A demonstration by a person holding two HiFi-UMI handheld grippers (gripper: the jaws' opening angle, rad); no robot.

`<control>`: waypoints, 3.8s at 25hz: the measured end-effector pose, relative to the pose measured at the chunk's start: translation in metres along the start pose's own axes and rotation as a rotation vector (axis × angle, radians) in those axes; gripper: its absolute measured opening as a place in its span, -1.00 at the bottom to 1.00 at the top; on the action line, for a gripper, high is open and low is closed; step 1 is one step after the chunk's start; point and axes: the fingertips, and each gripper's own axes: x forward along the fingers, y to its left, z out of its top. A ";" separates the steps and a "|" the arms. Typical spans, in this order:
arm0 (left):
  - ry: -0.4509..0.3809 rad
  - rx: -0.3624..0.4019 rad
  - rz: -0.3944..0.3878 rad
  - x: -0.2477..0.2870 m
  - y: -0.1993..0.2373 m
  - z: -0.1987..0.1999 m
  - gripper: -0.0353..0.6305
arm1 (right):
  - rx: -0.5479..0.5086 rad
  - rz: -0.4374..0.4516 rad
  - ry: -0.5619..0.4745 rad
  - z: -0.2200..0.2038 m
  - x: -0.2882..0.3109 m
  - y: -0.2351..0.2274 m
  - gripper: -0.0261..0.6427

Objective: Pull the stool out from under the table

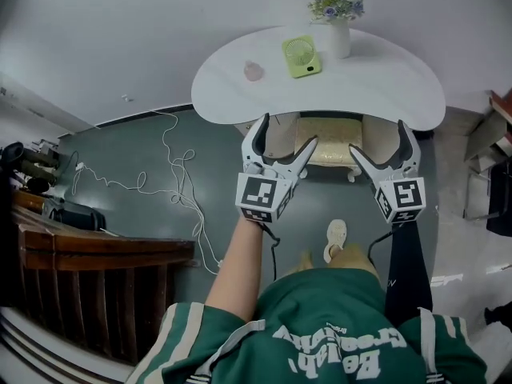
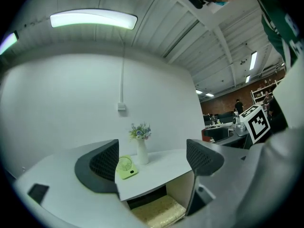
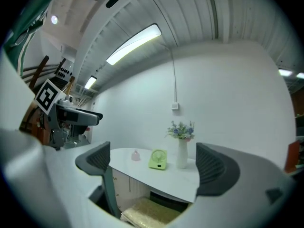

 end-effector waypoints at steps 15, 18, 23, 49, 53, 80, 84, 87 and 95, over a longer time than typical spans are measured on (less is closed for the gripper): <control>0.210 -0.002 0.066 0.072 0.060 -0.108 0.43 | 0.068 0.207 0.163 -0.097 0.131 -0.011 0.80; 0.254 -0.021 0.069 0.081 0.067 -0.138 0.43 | 0.077 0.236 0.208 -0.121 0.147 -0.010 0.79; 0.302 -0.047 0.064 0.095 0.067 -0.180 0.43 | 0.074 0.294 0.282 -0.159 0.158 -0.002 0.78; 0.519 -0.075 -0.215 0.157 0.074 -0.481 0.43 | 0.087 0.064 0.617 -0.418 0.169 -0.019 0.69; 0.564 -0.070 -0.257 0.164 0.069 -0.518 0.43 | 0.110 0.019 0.643 -0.449 0.175 -0.022 0.67; 0.781 -0.097 -0.252 0.138 0.059 -0.740 0.44 | 0.083 -0.023 0.854 -0.685 0.130 -0.043 0.75; 0.837 -0.087 -0.253 0.132 0.062 -0.764 0.45 | 0.065 0.022 0.886 -0.711 0.134 -0.046 0.76; 0.871 -0.103 -0.254 0.133 0.060 -0.778 0.45 | 0.062 0.050 0.900 -0.723 0.138 -0.047 0.75; 0.887 -0.157 -0.276 0.157 0.052 -0.798 0.44 | 0.053 0.016 0.957 -0.749 0.152 -0.059 0.40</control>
